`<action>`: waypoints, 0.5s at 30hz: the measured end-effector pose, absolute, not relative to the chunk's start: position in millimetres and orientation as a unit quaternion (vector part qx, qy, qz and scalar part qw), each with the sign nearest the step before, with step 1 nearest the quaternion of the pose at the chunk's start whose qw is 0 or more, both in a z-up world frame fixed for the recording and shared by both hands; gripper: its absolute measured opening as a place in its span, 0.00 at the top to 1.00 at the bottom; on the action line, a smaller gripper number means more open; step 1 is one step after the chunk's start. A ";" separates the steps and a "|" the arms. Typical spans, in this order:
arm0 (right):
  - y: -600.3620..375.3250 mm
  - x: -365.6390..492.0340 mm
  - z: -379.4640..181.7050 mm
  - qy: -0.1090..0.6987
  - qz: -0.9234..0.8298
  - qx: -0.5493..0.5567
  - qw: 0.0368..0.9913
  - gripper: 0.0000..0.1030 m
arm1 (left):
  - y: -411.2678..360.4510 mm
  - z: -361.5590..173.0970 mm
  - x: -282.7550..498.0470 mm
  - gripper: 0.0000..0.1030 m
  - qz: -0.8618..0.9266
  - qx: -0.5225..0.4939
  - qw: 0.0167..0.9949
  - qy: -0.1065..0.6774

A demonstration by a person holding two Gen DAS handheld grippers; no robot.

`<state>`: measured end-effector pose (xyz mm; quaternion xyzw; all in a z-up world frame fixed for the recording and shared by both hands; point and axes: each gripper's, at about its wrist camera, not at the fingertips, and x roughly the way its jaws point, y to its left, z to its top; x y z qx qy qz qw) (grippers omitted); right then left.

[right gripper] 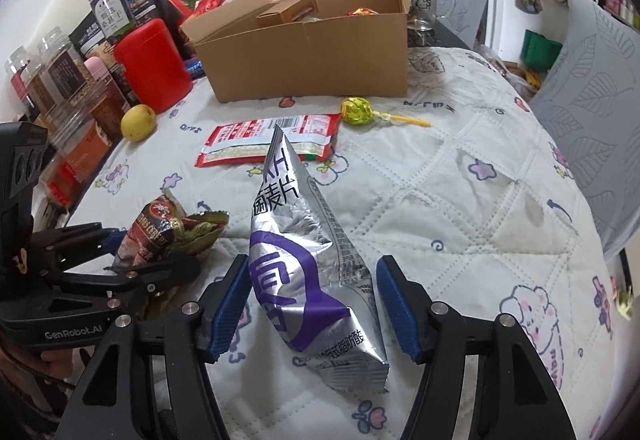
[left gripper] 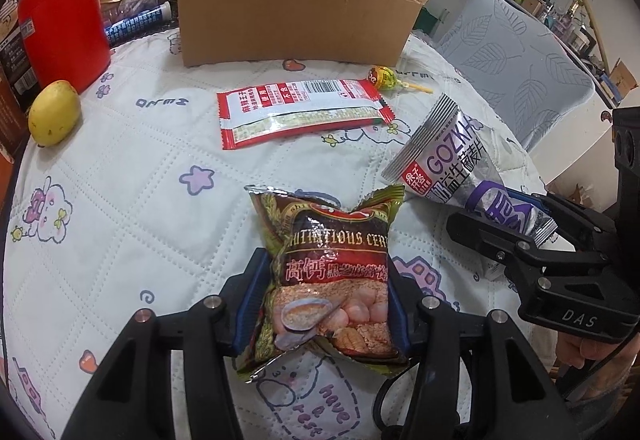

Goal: Organize snacks
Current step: 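Lift both bags and carry them toward the cardboard box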

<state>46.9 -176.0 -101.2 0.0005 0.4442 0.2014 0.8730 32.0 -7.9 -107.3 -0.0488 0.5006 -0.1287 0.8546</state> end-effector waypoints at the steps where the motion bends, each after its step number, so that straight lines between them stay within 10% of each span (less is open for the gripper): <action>1: -175.8 46.6 -101.1 0.443 0.199 -0.001 0.874 0.44 | -8.3 -107.4 31.8 0.49 -0.128 -0.048 0.855 0.500; 15: -190.8 22.9 -92.7 0.419 0.175 0.029 0.890 0.56 | -7.5 -103.6 24.7 0.51 -0.120 -0.050 0.865 0.484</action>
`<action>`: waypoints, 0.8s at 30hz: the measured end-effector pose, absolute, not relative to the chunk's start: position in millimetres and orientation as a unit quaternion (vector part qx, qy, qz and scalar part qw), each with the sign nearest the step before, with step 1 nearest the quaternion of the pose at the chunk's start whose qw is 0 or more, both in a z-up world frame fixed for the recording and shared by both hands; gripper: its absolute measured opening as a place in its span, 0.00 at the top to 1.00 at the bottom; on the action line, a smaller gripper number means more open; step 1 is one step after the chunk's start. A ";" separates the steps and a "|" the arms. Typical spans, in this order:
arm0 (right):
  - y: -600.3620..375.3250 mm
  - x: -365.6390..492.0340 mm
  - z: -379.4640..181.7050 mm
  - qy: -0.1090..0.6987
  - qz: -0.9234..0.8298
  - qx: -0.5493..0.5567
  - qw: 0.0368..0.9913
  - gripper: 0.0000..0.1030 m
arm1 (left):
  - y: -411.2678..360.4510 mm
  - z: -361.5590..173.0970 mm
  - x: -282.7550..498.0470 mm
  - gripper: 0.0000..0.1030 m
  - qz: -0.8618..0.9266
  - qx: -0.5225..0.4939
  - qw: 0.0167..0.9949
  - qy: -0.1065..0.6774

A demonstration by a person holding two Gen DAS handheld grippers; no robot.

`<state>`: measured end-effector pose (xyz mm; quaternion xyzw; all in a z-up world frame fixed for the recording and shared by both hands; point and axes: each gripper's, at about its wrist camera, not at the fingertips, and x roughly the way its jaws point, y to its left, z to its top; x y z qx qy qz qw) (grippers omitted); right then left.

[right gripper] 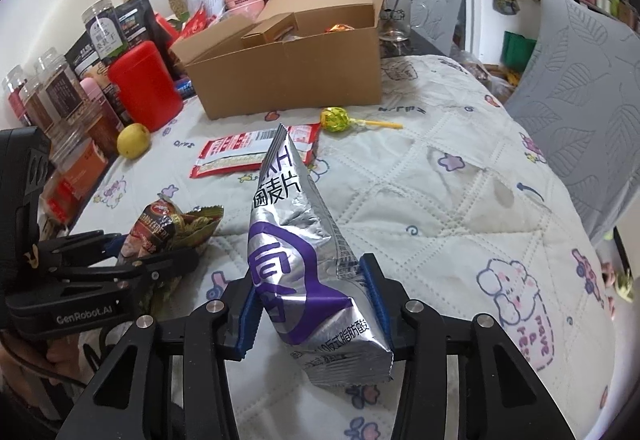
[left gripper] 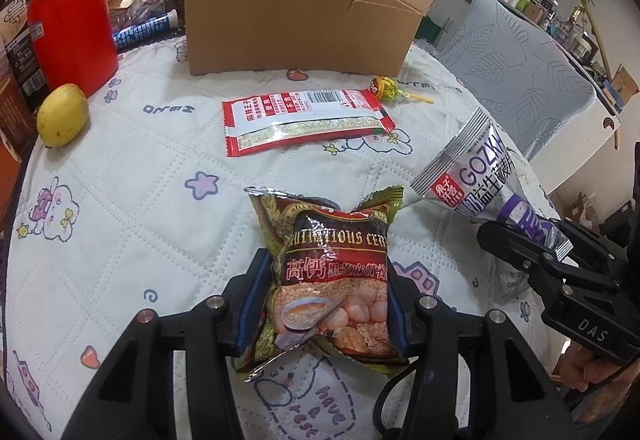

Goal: Organize snacks
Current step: 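Lift both bags and carry them toward the cardboard box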

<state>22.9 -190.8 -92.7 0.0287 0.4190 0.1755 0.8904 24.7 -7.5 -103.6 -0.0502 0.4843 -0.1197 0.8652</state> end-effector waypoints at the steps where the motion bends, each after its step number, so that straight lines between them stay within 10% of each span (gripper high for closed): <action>1: -191.5 20.0 -92.0 0.418 0.176 0.031 0.891 0.56 | -7.7 -101.1 21.9 0.51 -0.120 -0.048 0.867 0.481; 24: -187.7 -27.3 -69.3 0.390 0.226 0.079 0.889 0.56 | -9.0 -57.7 -14.3 0.51 -0.119 -0.063 0.889 0.438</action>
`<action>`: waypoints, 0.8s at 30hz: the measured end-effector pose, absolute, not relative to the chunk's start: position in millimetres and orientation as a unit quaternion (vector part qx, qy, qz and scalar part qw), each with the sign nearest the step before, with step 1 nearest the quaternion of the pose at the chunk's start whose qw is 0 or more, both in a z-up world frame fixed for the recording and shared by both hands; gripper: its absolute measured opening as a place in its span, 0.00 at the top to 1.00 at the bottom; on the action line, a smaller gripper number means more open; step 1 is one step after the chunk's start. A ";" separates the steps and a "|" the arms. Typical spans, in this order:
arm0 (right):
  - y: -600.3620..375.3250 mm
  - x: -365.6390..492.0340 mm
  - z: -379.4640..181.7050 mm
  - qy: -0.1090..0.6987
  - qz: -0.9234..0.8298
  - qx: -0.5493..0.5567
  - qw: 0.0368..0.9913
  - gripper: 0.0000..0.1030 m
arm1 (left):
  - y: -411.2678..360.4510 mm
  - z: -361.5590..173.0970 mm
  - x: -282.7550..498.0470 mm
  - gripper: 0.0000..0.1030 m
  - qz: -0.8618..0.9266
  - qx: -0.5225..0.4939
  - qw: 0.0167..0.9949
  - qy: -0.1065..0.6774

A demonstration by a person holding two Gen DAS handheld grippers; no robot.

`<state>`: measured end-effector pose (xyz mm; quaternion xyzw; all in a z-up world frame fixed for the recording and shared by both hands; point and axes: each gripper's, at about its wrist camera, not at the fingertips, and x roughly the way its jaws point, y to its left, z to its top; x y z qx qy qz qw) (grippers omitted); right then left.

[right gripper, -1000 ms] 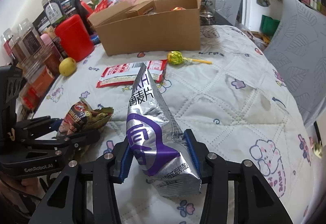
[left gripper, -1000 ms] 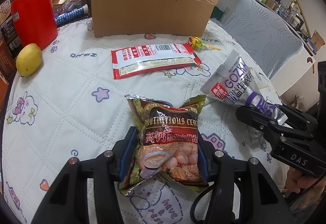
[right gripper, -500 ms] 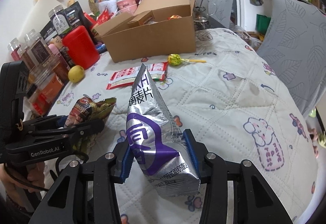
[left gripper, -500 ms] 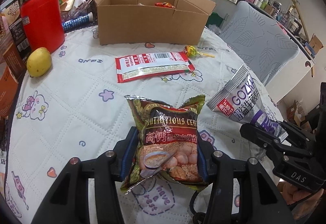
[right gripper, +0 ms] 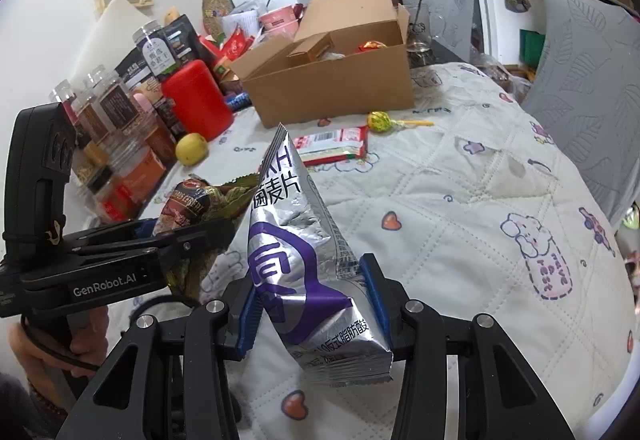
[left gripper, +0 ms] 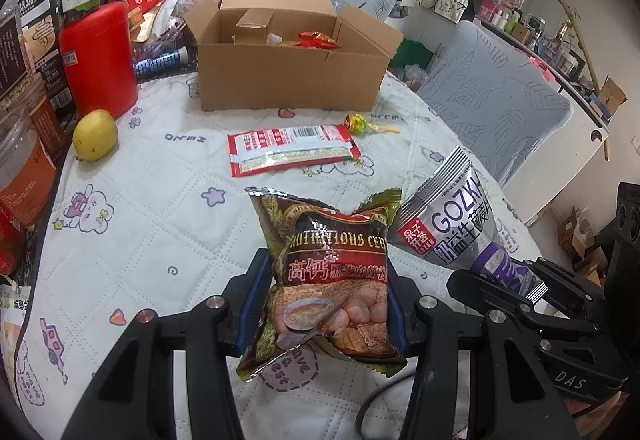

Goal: Organize snacks
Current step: 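Lift both bags and carry them toward the cardboard box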

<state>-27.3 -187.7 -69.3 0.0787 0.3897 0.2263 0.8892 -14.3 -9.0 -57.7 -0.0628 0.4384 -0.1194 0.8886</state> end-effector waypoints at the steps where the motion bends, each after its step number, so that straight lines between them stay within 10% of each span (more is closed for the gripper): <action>1: -187.4 -27.0 -67.2 0.388 0.227 0.078 0.890 0.56 | -9.2 -52.9 -14.3 0.51 -0.119 -0.062 0.891 0.433; 24: -177.4 23.7 35.7 0.277 0.248 0.029 0.928 0.56 | -5.5 52.8 32.2 0.51 -0.109 -0.031 0.944 0.310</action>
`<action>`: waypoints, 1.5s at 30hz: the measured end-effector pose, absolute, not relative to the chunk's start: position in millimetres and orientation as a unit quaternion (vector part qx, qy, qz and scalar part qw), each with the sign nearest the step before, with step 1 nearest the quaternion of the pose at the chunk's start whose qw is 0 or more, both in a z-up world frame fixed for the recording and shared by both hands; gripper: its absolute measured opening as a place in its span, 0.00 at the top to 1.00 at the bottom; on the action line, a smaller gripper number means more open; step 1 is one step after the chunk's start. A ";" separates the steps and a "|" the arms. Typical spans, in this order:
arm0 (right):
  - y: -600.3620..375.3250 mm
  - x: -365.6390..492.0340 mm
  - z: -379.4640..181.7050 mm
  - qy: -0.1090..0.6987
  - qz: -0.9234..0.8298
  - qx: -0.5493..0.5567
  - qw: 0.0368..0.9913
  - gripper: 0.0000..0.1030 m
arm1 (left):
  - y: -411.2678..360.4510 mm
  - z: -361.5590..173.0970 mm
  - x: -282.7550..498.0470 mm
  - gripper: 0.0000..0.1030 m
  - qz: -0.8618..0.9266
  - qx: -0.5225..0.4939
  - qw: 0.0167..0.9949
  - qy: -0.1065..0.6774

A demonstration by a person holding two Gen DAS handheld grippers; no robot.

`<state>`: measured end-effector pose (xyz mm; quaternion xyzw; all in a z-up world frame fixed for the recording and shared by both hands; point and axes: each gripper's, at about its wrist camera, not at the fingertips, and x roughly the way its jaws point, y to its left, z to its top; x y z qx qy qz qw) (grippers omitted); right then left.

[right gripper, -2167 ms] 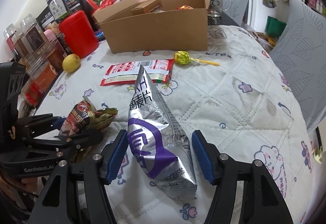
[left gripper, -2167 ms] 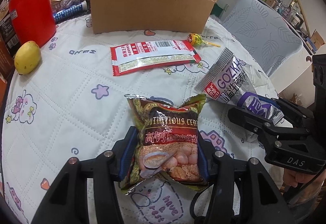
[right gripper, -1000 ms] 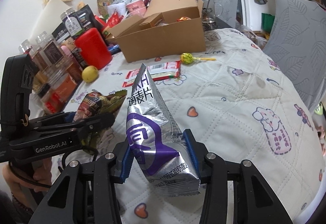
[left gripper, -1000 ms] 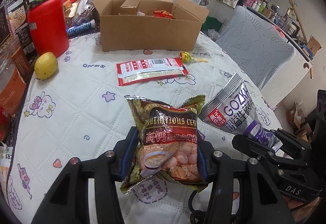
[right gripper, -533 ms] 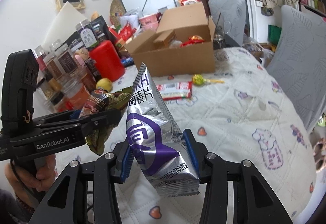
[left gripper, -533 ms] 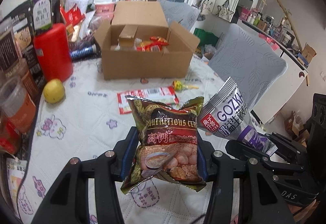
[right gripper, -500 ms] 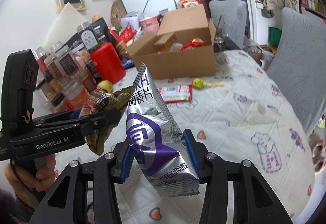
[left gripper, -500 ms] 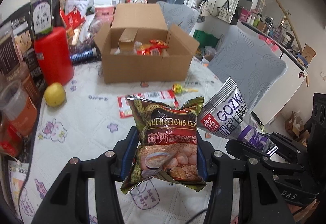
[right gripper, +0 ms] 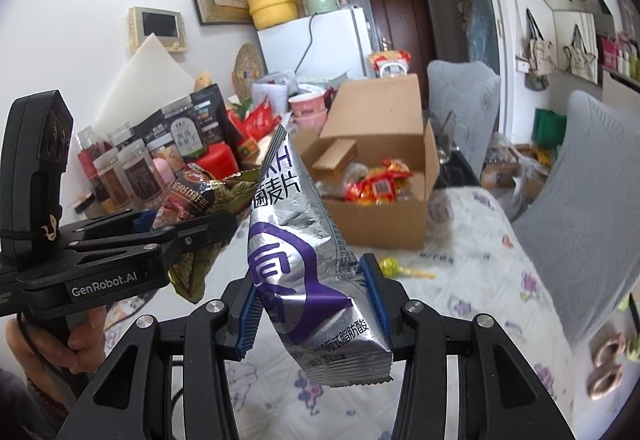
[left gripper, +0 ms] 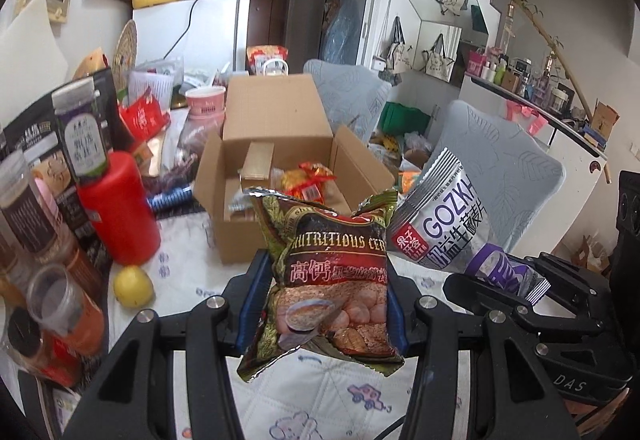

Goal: Organize snacks
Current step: 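Lift both bags and carry them toward the cardboard box, then lower both bags into the box and open both tools to release them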

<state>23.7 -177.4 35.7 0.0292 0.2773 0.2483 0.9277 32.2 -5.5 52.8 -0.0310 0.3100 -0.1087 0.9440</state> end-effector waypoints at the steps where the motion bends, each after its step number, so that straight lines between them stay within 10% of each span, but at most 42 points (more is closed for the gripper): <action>1: -176.6 27.2 38.8 0.274 0.248 0.027 0.929 0.56 | -4.8 57.5 37.0 0.51 -0.108 -0.030 0.946 0.304; 45: -149.8 255.3 62.8 0.241 0.221 -0.002 0.945 0.56 | 9.3 72.3 271.6 0.51 -0.097 -0.054 0.960 0.258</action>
